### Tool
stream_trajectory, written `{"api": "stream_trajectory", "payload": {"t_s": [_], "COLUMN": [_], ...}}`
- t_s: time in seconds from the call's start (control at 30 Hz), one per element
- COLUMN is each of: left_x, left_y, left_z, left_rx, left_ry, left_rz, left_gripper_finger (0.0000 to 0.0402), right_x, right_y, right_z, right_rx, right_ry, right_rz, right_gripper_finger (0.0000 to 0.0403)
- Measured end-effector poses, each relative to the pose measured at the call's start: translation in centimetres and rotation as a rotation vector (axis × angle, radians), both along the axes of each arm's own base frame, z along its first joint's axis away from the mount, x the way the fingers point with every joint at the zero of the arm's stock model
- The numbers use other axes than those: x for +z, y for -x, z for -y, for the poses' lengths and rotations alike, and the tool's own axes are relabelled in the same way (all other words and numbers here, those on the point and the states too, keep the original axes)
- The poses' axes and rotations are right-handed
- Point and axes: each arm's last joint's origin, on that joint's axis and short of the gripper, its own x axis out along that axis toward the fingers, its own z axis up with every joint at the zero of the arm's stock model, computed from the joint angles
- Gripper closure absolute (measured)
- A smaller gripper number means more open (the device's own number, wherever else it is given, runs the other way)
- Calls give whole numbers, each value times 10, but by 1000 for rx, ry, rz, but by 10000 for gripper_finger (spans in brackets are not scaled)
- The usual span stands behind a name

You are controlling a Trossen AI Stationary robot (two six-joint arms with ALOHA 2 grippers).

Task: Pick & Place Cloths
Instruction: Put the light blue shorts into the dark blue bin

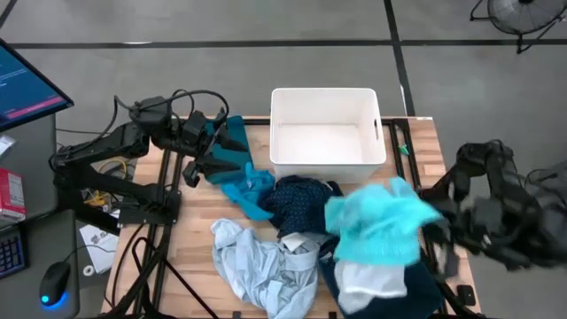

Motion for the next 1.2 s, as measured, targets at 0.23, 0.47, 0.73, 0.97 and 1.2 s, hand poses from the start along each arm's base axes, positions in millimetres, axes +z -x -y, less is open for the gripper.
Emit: {"api": "stream_trajectory", "payload": {"t_s": [0.23, 0.47, 0.73, 0.97, 1.2], "left_x": [0, 0, 1, 1, 1], "left_y": [0, 0, 0, 0, -1], "left_z": [-1, -1, -1, -1, -3], "left_rx": [4, 4, 3, 1, 71], "left_ry": [0, 0, -1, -1, 0], "left_rz": [3, 4, 11, 11, 11], "left_gripper_finger": [183, 183, 183, 183, 183], "right_x": [-11, -23, -14, -22, -70], "right_y": [8, 3, 11, 50, 49], "right_z": [-33, -41, -1, 34, 75], "right_rx": [66, 56, 37, 305, 386], "right_ry": [-30, 43, 168, -34, -471], "right_rz": [9, -16, -61, -45, -585], "right_gripper_finger": [403, 403, 403, 403, 403]}}
